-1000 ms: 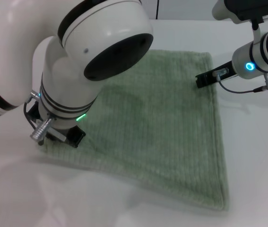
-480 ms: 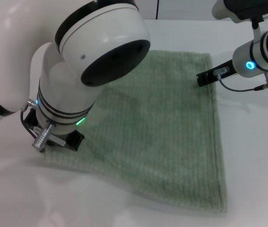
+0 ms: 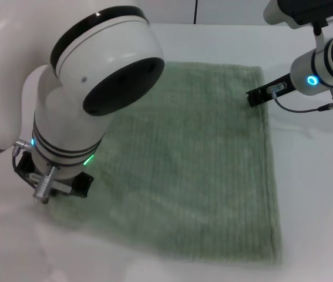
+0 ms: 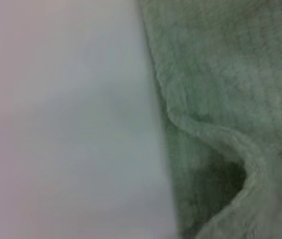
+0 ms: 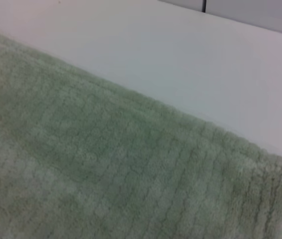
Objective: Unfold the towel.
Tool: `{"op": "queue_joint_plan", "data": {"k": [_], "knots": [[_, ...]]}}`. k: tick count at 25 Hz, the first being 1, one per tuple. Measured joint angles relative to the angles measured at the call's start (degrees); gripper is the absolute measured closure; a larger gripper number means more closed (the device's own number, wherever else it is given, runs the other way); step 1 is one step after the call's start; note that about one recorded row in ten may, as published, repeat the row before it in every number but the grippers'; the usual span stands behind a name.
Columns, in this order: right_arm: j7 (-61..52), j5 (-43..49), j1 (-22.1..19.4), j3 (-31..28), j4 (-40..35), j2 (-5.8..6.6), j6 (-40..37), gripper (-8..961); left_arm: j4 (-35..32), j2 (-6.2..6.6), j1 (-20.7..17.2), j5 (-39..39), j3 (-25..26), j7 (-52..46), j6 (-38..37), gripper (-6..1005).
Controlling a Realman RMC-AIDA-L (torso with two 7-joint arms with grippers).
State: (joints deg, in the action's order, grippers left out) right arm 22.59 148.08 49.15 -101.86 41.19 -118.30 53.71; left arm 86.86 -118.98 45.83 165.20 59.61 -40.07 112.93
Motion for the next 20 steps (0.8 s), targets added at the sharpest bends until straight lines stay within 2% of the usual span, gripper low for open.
{"op": "queue_joint_plan", "data": {"k": [6,7,12,15,17,18,19,20], "knots": [[0.02,0.09,0.07,0.1,0.03,0.0,0.09,954,-0.63,0.2,-1.49,0.14,-0.08,-0.91,-0.37,984],[0.04,0.1,0.09,0.19,0.04,0.0,0.13,954,-0.79,0.31,-1.72,0.26,-2.13,-1.54,-0.81,984],[0.48,0.1,0.02,0.59,0.31,0.0,0.02,954,-1.71,0.38,-0.28,0.32,-3.89,-2.39,-1.38,752],[1.29,0.11,-0.4,0.33,1.9,0.0,-0.13,954,-4.98,3.52,2.99,0.56,-5.99,-1.63,-8.75,588],[1.39,0.1,-0.85,0.28,3.67,0.02,-0.15,954,-4.98,3.52,2.99,0.56,-5.99,-1.63,-8.75,467],[1.4,0.11,-1.24,0.27,4.85,0.06,-0.09,954,-7.1,6.94,5.6,0.59,-7.66,-1.06,-14.6,407],[1.39,0.11,-1.83,0.25,6.36,0.12,0.04,954,-7.1,6.94,5.6,0.59,-7.66,-1.06,-14.6,366],[1.33,0.22,-2.51,0.19,7.98,0.16,0.19,954,-7.93,9.55,7.93,0.65,-9.3,-1.02,-19.12,326]]}}
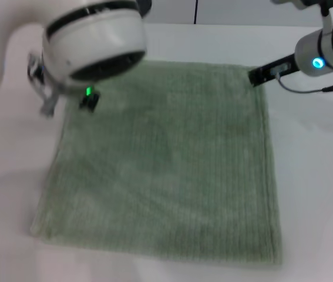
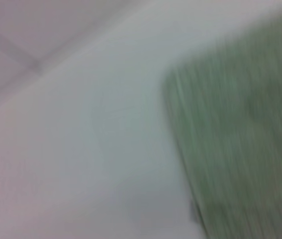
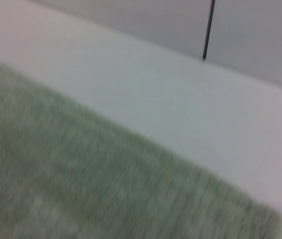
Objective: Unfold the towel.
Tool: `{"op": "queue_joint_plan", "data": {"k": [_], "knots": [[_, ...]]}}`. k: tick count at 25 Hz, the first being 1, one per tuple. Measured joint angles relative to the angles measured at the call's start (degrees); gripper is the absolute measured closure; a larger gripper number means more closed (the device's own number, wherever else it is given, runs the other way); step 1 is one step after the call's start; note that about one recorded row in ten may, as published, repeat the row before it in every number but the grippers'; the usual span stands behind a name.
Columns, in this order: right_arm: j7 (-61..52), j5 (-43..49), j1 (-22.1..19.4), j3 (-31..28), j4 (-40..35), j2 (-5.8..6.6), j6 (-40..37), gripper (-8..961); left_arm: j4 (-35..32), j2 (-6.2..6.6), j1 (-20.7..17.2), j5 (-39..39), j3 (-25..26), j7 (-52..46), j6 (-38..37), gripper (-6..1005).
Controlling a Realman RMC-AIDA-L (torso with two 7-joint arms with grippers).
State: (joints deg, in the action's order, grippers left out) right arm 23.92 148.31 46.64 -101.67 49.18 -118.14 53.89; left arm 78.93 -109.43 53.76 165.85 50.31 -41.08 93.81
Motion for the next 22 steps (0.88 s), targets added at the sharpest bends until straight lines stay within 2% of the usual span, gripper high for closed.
{"op": "queue_joint_plan", "data": {"k": [2,3,4,5,6,8,9,11,12,13,14,15,16,17,19,20,21,22], "knots": [[-0.46,0.52,-1.18,-0.07,2.79,0.03,0.16,954,0.0,0.0,0.0,0.0,0.0,0.0,0.0,245],[-0.64,0.89,-1.49,-0.12,3.69,0.04,0.19,954,-0.61,2.92,2.04,0.09,-1.63,0.11,-5.75,204],[-0.86,1.31,-1.81,-0.16,4.53,-0.01,0.2,954,-0.73,6.0,3.52,0.13,-2.28,2.08,-14.77,200],[-1.06,1.7,-2.03,-0.19,5.0,-0.11,0.2,954,-0.78,7.12,3.2,0.14,-1.04,4.8,-20.84,195],[-1.28,2.0,-2.16,-0.2,5.33,-0.33,0.21,954,-0.85,7.78,2.39,0.13,0.94,7.64,-26.13,191],[-1.29,2.0,-2.18,-0.2,5.36,-0.39,0.21,954,-0.85,7.78,2.39,0.13,0.94,7.64,-26.13,182],[-1.3,1.99,-2.23,-0.16,5.45,-0.47,0.2,954,-0.89,7.23,-2.52,0.15,9.23,17.82,-37.49,177],[-1.33,1.9,-2.66,0.2,6.4,-0.65,0.23,954,1.09,2.55,-10.47,-0.07,21.3,32.2,-48.73,168],[-1.33,1.9,-2.66,0.2,6.4,-0.65,0.23,954,2.61,-0.97,-15.03,-0.12,28.07,40.93,-54.7,164],[-1.33,1.84,-2.93,0.28,7.11,-0.71,0.23,954,2.61,-0.97,-15.03,-0.12,28.07,40.93,-54.7,159],[-1.35,1.73,-3.2,0.49,7.99,-0.81,0.14,954,6.22,-7.75,-22.43,-0.36,39.21,57.35,-64.64,155],[-1.38,1.55,-3.65,0.85,9.17,-0.89,-0.12,954,7.01,-9.06,-24.87,-0.58,42.05,62.23,-68.27,155],[-1.38,0.89,-5.8,2.1,13.44,-1.0,-1.48,954,7.84,-10.13,-29.12,-0.93,46.02,70.32,-75.15,156],[-1.38,0.89,-5.8,2.1,13.44,-1.0,-1.48,954,7.8,-9.83,-30.53,-1.02,46.67,72.68,-77.93,156],[-1.0,0.57,-9.84,4.9,20.4,-1.13,-4.86,954,7.8,-9.83,-30.53,-1.02,46.67,72.68,-77.93,157],[-0.71,0.54,-11.74,6.46,23.45,-1.17,-7.11,954,5.59,-9.72,-34.04,-1.2,45.66,75.64,-85.9,157],[0.11,0.53,-17.16,11.9,30.44,-1.05,-16.04,954,0.22,-9.8,-36.88,-1.36,43.83,73.84,-96.2,157],[0.11,0.53,-17.16,11.9,30.44,-1.05,-16.04,954,-2.15,-9.8,-37.62,-1.45,43.05,72.44,-100.58,157]]}}
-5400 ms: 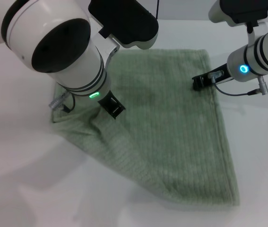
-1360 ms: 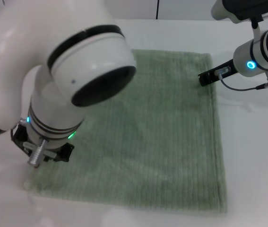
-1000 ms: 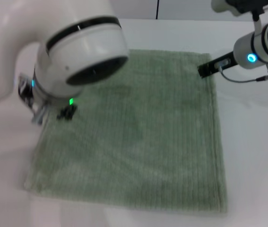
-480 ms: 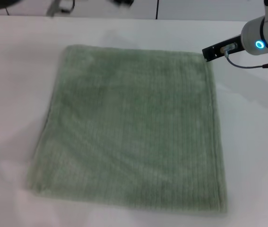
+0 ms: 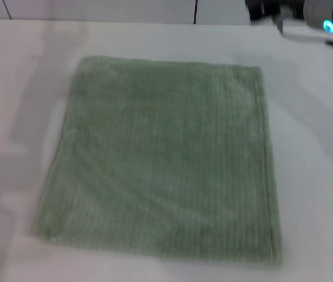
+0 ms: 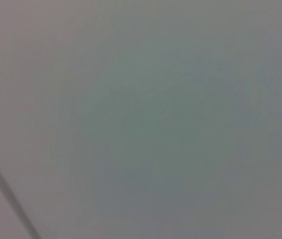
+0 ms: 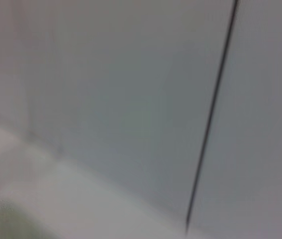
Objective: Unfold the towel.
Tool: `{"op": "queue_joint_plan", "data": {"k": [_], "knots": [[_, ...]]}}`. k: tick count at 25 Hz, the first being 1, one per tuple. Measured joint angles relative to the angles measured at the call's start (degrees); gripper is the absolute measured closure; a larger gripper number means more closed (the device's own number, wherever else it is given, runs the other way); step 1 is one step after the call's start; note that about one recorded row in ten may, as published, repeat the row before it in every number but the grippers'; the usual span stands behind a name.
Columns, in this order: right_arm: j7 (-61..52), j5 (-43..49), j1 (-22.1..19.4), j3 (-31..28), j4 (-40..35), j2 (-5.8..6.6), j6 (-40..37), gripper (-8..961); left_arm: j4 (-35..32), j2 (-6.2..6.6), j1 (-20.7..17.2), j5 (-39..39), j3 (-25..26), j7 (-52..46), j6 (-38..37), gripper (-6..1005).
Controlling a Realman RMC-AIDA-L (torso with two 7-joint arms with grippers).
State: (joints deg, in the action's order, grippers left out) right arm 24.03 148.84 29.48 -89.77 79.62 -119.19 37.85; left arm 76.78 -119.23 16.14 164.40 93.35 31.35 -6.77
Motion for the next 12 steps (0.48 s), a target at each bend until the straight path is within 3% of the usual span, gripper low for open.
{"op": "queue_joint_plan", "data": {"k": [3,4,5,6,7,8,12], "knots": [[4.93,-0.13,-11.39,8.09,8.4,-0.05,-19.82,954,-8.54,0.2,-1.08,-0.56,-3.05,-5.08,-12.13,157],[7.97,-0.29,-17.32,14.33,9.25,-0.02,-38.05,954,-12.61,0.3,-1.09,-0.82,-4.15,-7.45,-16.7,157],[7.97,-0.29,-17.32,14.33,9.25,-0.02,-38.05,954,-17.05,0.29,-0.91,-0.99,-4.68,-9.61,-21.77,157],[8.58,-0.33,-19.11,17.22,8.59,0.02,-46.12,954,-21.1,0.23,-0.47,-1.2,-5.04,-11.21,-26.3,157],[7.96,-0.36,-20.96,20.22,5.11,0.05,-59.17,954,-26.21,0.11,0.38,-1.34,-5.51,-12.78,-31.89,157],[6.83,-0.46,-21.34,21.04,2.83,0.04,-64.83,954,-30.51,0.13,1.22,-1.85,-5.98,-13.91,-36.29,157],[-3.31,-2.12,-20.36,24.23,-18.59,-0.27,-94.88,954,-44.48,0.24,4.44,-4.74,-7.12,-21.6,-47.97,157]]}}
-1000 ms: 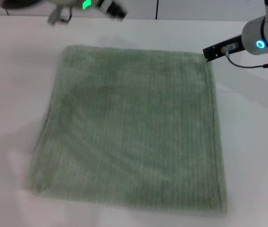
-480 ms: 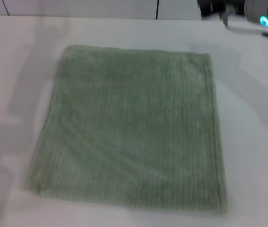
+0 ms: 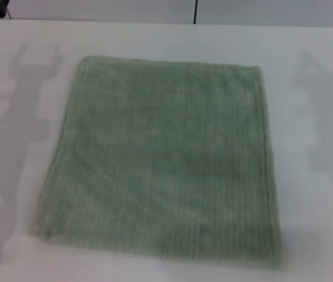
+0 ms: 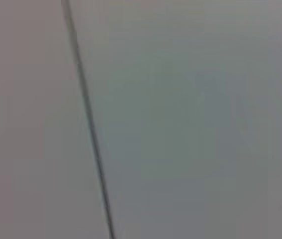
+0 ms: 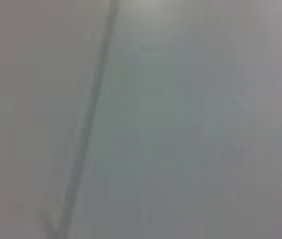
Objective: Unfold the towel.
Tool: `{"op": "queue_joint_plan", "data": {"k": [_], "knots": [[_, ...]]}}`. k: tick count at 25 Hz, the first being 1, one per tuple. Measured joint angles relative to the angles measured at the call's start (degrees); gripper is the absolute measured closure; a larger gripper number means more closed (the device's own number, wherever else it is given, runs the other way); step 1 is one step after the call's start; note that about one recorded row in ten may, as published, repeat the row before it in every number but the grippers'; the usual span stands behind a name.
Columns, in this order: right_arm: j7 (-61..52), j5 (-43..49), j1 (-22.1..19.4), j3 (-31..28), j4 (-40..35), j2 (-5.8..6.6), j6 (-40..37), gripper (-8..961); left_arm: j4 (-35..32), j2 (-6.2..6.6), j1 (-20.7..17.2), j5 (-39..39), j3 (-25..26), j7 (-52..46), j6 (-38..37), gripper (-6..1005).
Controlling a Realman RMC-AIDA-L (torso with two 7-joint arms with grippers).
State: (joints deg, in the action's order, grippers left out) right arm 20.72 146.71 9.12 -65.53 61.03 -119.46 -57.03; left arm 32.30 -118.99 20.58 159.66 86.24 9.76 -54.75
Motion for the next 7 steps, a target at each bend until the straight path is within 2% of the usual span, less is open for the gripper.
{"op": "queue_joint_plan", "data": {"k": [2,7], "knots": [[-3.6,-4.64,2.13,1.33,-12.29,0.03,-12.02,954,-3.77,0.16,0.51,-1.04,-0.06,-2.72,-2.19,157],[-5.54,-8.39,3.0,1.83,-20.08,0.16,-16.65,954,-8.01,0.29,1.27,-1.16,-0.3,-3.66,-3.87,157]]}}
